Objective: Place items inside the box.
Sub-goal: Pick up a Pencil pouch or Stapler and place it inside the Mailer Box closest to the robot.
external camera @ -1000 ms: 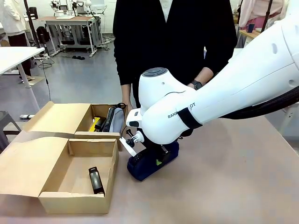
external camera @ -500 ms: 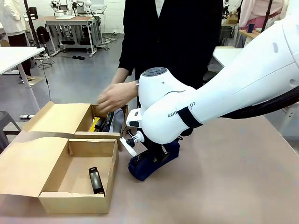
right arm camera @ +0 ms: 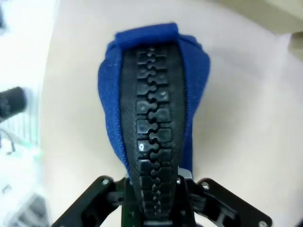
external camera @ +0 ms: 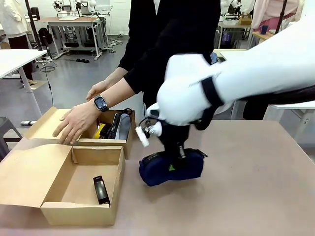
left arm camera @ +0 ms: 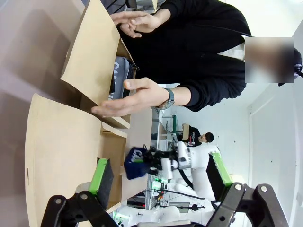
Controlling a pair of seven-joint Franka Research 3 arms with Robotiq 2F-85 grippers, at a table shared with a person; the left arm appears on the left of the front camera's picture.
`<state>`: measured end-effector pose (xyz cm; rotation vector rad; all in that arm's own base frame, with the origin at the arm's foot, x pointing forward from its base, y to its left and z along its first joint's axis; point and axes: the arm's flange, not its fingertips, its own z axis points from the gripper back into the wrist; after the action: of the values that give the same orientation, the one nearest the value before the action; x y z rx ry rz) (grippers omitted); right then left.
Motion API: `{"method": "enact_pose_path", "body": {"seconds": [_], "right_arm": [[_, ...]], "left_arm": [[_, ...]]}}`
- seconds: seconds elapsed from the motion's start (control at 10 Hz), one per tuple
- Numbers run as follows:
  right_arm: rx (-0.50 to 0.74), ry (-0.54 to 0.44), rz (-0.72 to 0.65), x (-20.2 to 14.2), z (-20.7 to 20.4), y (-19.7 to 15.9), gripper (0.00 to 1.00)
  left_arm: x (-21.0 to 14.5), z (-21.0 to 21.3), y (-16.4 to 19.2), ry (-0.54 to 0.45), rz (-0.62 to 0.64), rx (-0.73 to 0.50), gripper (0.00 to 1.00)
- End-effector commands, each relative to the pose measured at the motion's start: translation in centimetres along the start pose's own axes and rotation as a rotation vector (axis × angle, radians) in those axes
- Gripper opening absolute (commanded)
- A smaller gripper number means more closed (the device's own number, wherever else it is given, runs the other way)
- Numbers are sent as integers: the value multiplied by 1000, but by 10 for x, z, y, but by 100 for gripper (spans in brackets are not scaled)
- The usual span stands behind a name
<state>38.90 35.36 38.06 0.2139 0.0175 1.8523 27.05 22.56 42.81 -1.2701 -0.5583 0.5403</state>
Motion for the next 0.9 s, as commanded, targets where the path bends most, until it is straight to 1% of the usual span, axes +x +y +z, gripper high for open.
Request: {"method": "enact_pose_path", "body": {"seconds": [0.0,0.1,0.2,0.3,0.4,0.5,0.6,0.7,0.8], "right_arm": [[1,-139,-171,-42,57,78,0],[59,-192,-326,-43,65,105,0],[108,-196,-519,-30,63,128,0],[130,-210,-540,-19,60,138,0],[181,-161,-620,-6,54,147,0],[236,-139,-756,-6,50,149,0],[239,-152,-857,-12,51,146,0],[116,-75,-794,-19,60,132,0],[194,-109,-758,-15,49,155,0]], "left_arm": [[-1,1,-1,-1,-16,-18,100],[-1,1,-1,-1,-16,-18,100],[-1,1,-1,-1,-16,-18,100],[-1,1,-1,-1,-16,-18,100],[-1,1,-1,-1,-16,-18,100],[-1,1,-1,-1,-16,-18,100],[-1,1,-1,-1,-16,-18,100],[-1,1,-1,-1,-16,-18,100],[-1,1,-1,-1,-16,-18,100]]}}
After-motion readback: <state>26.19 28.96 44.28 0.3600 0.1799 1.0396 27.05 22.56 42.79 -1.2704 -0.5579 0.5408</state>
